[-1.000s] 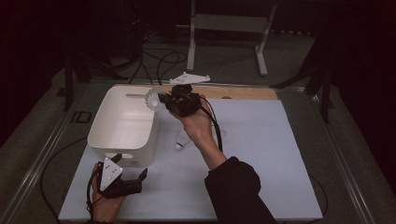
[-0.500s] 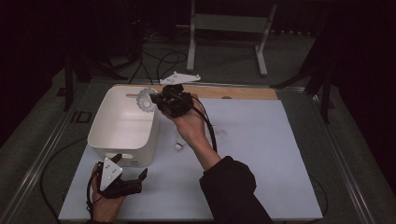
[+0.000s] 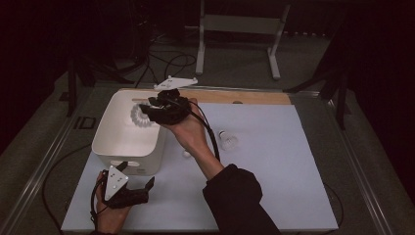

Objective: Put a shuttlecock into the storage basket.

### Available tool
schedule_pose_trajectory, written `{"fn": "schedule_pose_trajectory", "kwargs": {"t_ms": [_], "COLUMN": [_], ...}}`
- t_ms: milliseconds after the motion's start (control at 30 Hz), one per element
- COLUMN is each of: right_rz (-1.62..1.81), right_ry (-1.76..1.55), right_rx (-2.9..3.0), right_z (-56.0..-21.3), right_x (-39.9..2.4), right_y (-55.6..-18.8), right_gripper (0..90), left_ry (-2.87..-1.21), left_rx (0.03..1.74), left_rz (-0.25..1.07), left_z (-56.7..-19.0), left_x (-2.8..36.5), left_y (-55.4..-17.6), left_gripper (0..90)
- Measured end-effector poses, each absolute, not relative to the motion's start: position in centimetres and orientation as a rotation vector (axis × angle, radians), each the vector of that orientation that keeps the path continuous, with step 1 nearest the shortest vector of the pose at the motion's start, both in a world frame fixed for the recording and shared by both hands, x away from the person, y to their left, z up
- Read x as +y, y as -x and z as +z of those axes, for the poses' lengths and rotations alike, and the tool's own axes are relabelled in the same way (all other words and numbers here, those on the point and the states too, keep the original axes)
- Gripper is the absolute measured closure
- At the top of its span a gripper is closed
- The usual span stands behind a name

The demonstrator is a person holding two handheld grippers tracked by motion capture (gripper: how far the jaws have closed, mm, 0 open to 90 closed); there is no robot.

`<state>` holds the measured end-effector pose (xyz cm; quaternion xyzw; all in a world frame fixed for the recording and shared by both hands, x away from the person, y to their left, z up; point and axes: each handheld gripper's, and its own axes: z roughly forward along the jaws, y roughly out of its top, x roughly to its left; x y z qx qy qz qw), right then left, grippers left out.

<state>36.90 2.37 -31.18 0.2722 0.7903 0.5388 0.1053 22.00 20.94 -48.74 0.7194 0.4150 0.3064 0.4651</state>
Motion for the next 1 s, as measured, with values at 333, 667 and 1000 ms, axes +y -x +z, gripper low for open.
{"fn": "schedule_pose_trajectory", "kwargs": {"t_ms": [333,667,1000], "right_rz": [1.493,1.438,1.396], "right_ry": [-0.813,-0.809,-0.798], "right_rx": [2.313,2.307,2.308], "right_z": [-31.3,-31.5,-31.4], "right_x": [1.6,0.6,-0.3], "right_y": [-37.0,-37.2,-37.5], "right_gripper": [13.6,13.1,11.6], "left_ry": [-1.767,-1.766,-1.767], "left_rx": [1.018,1.019,1.019], "left_rz": [0.751,0.752,0.751], "left_z": [-48.8,-48.8,-48.8], "left_x": [20.9,20.9,20.9], "left_y": [-22.0,-22.0,-22.0], "left_gripper": [0.1,0.1,0.1]}}
